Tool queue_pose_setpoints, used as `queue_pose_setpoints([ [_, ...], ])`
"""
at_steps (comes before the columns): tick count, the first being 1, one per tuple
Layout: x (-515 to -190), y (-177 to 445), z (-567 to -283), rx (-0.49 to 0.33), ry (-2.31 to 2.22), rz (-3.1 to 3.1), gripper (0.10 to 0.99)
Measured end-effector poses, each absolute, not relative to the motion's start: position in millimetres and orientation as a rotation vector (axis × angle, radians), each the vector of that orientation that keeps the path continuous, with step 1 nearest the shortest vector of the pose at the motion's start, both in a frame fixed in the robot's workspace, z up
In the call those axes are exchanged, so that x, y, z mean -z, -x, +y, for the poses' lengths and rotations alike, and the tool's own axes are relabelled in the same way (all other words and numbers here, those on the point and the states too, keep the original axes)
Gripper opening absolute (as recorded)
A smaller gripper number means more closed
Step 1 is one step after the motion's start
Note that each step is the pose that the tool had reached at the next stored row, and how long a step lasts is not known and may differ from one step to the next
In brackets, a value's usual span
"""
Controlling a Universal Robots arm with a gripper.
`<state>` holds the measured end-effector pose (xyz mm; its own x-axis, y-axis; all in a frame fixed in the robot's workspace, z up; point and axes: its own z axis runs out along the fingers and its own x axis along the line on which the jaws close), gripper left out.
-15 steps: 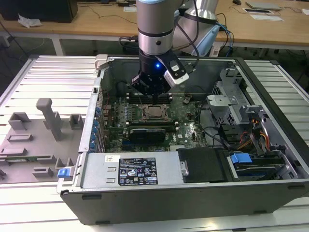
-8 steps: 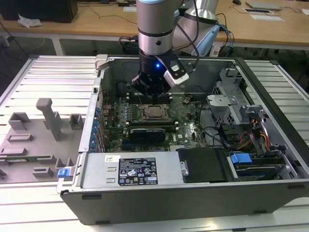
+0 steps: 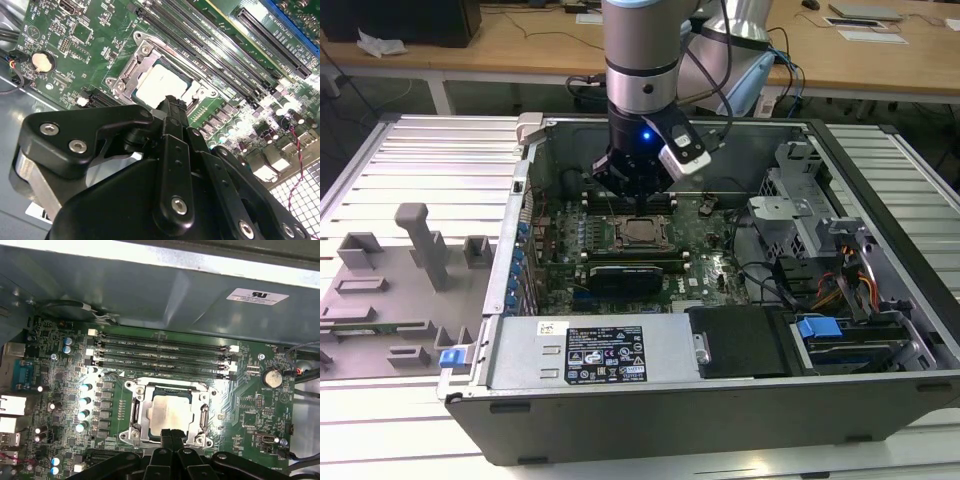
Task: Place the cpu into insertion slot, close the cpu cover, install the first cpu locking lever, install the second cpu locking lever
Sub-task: 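Install the first cpu locking lever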
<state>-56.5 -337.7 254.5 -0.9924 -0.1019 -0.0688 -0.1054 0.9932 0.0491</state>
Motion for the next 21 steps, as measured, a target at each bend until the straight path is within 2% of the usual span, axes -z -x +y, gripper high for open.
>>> queue_pose_setpoints([
  [21,-254.5,104.8,-333.0,-0.081,0.16,3.065,0.106],
])
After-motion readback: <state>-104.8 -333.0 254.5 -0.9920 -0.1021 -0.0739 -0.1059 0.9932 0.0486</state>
